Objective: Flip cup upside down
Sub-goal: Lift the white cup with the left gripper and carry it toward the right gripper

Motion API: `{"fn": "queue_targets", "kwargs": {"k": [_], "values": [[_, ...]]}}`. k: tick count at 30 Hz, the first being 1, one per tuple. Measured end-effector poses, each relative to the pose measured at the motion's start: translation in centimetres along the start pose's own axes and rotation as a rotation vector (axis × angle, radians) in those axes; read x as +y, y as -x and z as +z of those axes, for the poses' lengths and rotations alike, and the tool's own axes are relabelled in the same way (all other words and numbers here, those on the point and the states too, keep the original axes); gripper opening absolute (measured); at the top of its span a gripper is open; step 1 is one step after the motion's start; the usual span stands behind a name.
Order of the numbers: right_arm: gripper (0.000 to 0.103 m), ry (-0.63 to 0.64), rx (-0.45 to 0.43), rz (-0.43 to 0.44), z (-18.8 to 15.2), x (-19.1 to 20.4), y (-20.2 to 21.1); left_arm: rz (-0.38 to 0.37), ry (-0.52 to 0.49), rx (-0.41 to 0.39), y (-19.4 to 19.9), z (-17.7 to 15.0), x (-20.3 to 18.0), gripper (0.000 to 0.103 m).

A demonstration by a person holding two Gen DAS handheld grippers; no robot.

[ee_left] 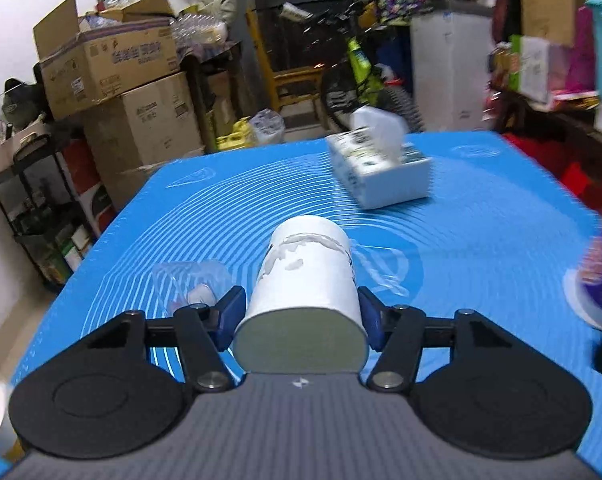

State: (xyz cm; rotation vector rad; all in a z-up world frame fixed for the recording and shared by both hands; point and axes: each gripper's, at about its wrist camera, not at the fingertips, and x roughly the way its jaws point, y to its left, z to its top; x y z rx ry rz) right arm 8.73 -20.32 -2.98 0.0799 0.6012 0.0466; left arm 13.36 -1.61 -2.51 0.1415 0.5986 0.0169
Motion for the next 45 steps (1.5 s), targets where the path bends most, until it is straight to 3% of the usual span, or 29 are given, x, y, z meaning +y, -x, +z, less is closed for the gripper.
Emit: {"fn": "queue_targets", "kwargs": {"k": [7, 14, 21, 24, 29, 39, 45], "values": [[0.09, -0.011, 0.012, -0.018, -0.3, -0.7, 2.1, -0.087, 0.027, -0.005, 4.9, -2.7, -2.4, 0.061], [0.09, -0.005, 0.045, -0.035, -1.5, -1.4, 2.9, -0.143, 0.022, 0.058, 5.9, -5.8, -4.2, 0.062], [0.09, 0.004, 0.064, -0.033, -1.9, -1.2, 2.8, -0.14, 0.0, 0.076, 5.5, -6.6, -4.5, 0.066], [0.09, 0.004, 0.069, -0.029, -2.0, -1.1, 2.7, -0.137, -0.006, 0.071, 5.6, -6.9, -4.5, 0.081], [0.09, 0.006, 0.071, -0.029, -1.9, -1.1, 2.8, -0.127, -0.009, 0.056, 5.9, -6.8, -4.3, 0.087], [0.09, 0.011, 0.058, -0.028, -1.1, -0.7, 4.2, -0.13, 0.017, 0.04, 8.3, -5.9, -3.3, 0.089], [0.09, 0.026, 0.097, 0.048, 0.7, 0.4, 4.5, -0.121, 0.075, -0.002, 11.1, -4.7, -1.0, 0.096]]}}
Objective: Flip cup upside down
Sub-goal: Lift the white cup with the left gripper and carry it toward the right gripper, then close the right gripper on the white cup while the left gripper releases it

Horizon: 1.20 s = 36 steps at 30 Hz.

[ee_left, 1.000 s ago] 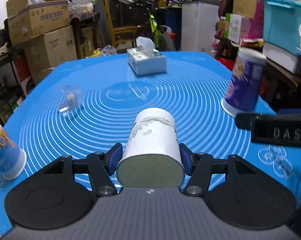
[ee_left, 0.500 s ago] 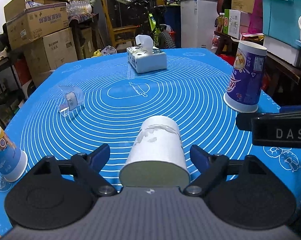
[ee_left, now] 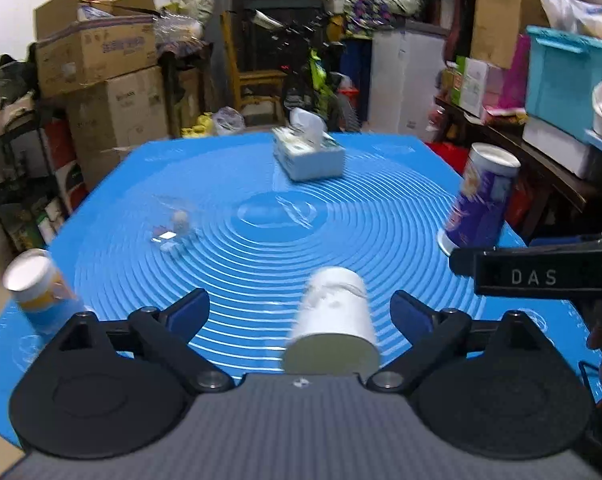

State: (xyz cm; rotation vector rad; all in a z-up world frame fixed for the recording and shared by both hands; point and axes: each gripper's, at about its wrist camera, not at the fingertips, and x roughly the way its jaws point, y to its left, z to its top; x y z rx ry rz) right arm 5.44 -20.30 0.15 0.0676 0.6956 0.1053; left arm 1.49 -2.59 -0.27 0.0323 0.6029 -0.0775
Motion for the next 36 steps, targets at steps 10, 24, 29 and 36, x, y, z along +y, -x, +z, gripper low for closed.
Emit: {"fn": "queue_targets", "kwargs": {"k": [10, 24, 29, 36], "values": [[0.09, -0.048, 0.194, 0.205, 1.6, 4.3, -4.6, 0.114, 0.083, 0.026, -1.9, 0.7, 5.8, 0.097], [0.066, -0.206, 0.404, 0.381, 0.8, 5.3, -9.7, 0.144, 0.095, 0.056, -4.0, -0.7, 8.4, 0.097], [0.064, -0.068, 0.21, 0.269, 1.3, 5.9, -7.3, 0.14, 0.099, 0.039, -3.7, -0.7, 8.4, 0.097], [0.064, 0.25, -0.159, 0.025, -1.0, 7.9, -6.2, 0.15, 0.084, 0.017, -3.6, -0.9, 7.7, 0.097]]}}
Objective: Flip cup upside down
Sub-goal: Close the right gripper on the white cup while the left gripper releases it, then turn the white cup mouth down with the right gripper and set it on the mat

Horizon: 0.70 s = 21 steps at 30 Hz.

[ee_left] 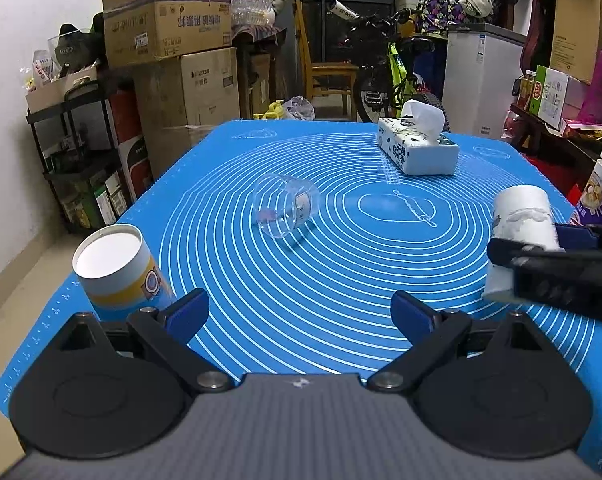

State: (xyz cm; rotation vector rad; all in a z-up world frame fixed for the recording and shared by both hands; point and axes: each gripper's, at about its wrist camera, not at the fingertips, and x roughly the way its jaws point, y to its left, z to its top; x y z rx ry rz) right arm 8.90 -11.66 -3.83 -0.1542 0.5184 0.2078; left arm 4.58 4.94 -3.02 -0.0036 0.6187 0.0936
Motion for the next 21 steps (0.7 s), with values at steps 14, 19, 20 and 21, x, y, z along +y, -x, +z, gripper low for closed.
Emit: {"fn": "queue_targets", "kwargs": {"k": [14, 19, 20, 21], "values": [[0.064, 0.06, 0.027, 0.018, -2.5, 0.3, 3.4, -0.016, -0.025, -0.011, 0.9, -1.0, -0.7, 0.097], [0.07, 0.02, 0.045, 0.045, -2.7, -0.4, 3.6, -0.033, -0.036, -0.008, 1.3, -1.1, -1.3, 0.097], [0.072, 0.013, 0.045, 0.049, -2.7, -0.6, 3.8, -0.037, -0.038, -0.011, 1.5, -1.1, -1.4, 0.097], [0.073, 0.006, 0.045, 0.052, -2.6, -0.8, 4.2, -0.039, -0.041, -0.014, 1.8, -1.0, -1.5, 0.097]]}}
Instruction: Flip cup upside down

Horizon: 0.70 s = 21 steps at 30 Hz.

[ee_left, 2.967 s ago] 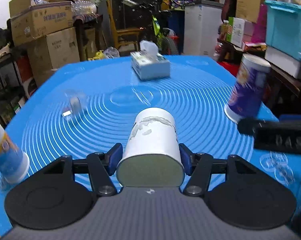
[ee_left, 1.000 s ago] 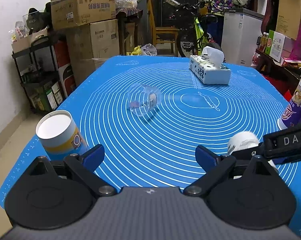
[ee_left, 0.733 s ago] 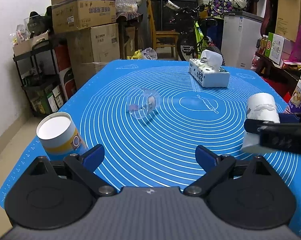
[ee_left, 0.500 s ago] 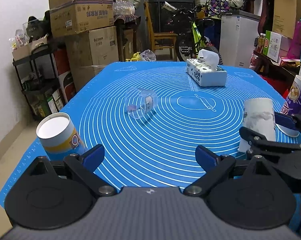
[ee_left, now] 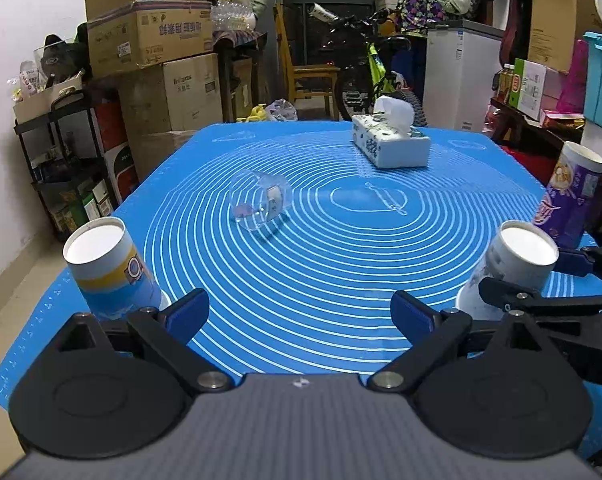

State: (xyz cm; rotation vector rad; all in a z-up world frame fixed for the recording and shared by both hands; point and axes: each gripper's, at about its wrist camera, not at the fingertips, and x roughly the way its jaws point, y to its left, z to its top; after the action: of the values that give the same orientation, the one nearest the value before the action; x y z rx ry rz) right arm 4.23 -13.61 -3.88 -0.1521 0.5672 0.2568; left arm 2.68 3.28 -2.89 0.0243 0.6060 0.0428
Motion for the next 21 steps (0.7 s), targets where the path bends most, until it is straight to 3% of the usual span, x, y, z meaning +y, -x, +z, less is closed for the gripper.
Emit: {"fn": "queue_targets", "kwargs": {"k": [4, 12, 21], "values": [[0.076, -0.031, 0.004, 0.017, 0.0, -1.1, 1.9, -0.011, -0.004, -0.004, 1.2, 0.0, -0.4, 0.097], [0.077, -0.089, 0.034, 0.004, -1.8, -3.1, 7.5, -0.107, -0.017, 0.016, 3.9, -0.7, -2.3, 0.097], [0.078, -0.145, 0.069, -0.015, -3.9, -4.3, 9.8, -0.169, -0.084, 0.036, 5.5, -1.9, -4.9, 0.097]]}}
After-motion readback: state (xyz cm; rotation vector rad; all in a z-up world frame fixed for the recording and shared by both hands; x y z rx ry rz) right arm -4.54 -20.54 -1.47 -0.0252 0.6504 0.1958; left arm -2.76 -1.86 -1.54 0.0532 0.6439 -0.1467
